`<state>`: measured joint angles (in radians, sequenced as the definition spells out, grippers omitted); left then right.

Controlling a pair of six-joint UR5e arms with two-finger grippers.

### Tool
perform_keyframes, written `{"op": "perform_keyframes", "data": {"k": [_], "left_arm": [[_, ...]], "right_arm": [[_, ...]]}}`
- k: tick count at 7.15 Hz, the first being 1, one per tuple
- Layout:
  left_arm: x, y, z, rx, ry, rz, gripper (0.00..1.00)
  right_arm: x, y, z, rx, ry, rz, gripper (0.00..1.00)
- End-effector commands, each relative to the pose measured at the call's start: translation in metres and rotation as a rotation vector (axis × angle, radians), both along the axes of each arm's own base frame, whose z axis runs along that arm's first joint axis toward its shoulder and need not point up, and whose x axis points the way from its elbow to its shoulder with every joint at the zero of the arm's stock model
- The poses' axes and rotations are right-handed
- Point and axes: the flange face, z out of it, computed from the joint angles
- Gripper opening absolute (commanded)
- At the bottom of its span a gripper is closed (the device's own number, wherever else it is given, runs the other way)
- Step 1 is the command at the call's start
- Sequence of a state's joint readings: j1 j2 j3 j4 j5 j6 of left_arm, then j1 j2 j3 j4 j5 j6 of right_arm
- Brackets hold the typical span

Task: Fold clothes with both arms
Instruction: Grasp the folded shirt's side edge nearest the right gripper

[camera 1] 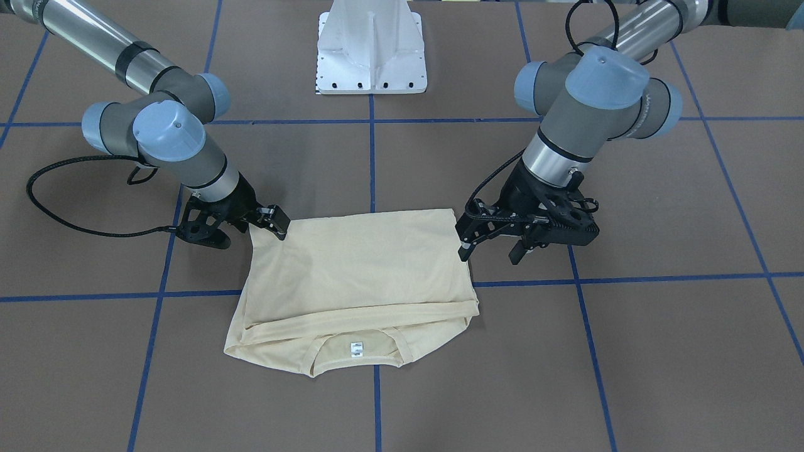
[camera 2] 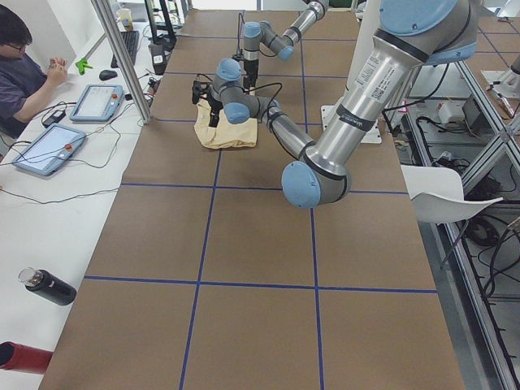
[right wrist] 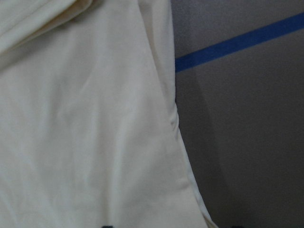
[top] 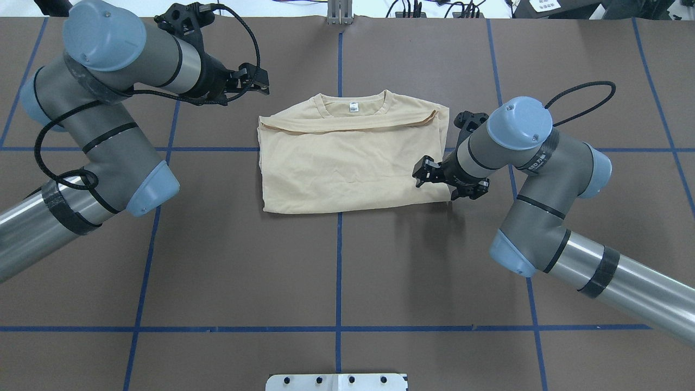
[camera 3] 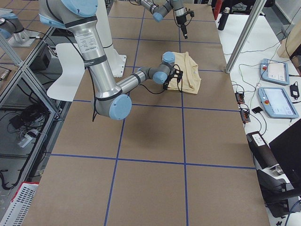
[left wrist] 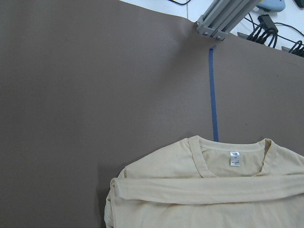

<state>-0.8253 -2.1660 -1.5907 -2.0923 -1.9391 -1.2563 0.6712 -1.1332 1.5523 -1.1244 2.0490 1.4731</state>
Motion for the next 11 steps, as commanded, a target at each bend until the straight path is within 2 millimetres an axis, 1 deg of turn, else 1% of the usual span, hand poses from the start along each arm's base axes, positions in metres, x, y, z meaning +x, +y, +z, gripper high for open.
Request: {"op": "perform_keyframes", "data": {"k": [1, 4, 5, 7, 10, 11], "left_arm": [[0.0, 0.0, 0.001, -0.001, -0.002, -0.001, 1.0], [0.0, 0.0, 0.0, 0.001, -0.001, -0.002, 1.0], [0.0, 0.0, 0.0, 0.0, -0.001, -0.002, 1.0], [0.0, 0.0, -0.001, 0.002, 0.001, -0.002, 1.0], [-0.002, 0.002, 0.006, -0.004, -0.005, -0.003, 1.0], [-0.003, 0.003, 0.007, -0.003, -0.006, -0.004, 1.0]], "right_arm": [[-0.001, 0.002, 0.0, -0.014, -0.002, 0.004, 0.0], [0.001, 0.004, 0.001, -0.019, -0.013, -0.023, 0.0], [0.011, 0.012, 0.003, -0.02, -0.022, -0.035, 0.0], [0.04, 0.036, 0.002, -0.005, -0.043, -0.04, 0.0], [0.067, 0.065, 0.008, -0.027, -0.066, -0.081, 0.0], [0.082, 0.082, 0.009, -0.046, -0.085, -0.114, 0.0]]}}
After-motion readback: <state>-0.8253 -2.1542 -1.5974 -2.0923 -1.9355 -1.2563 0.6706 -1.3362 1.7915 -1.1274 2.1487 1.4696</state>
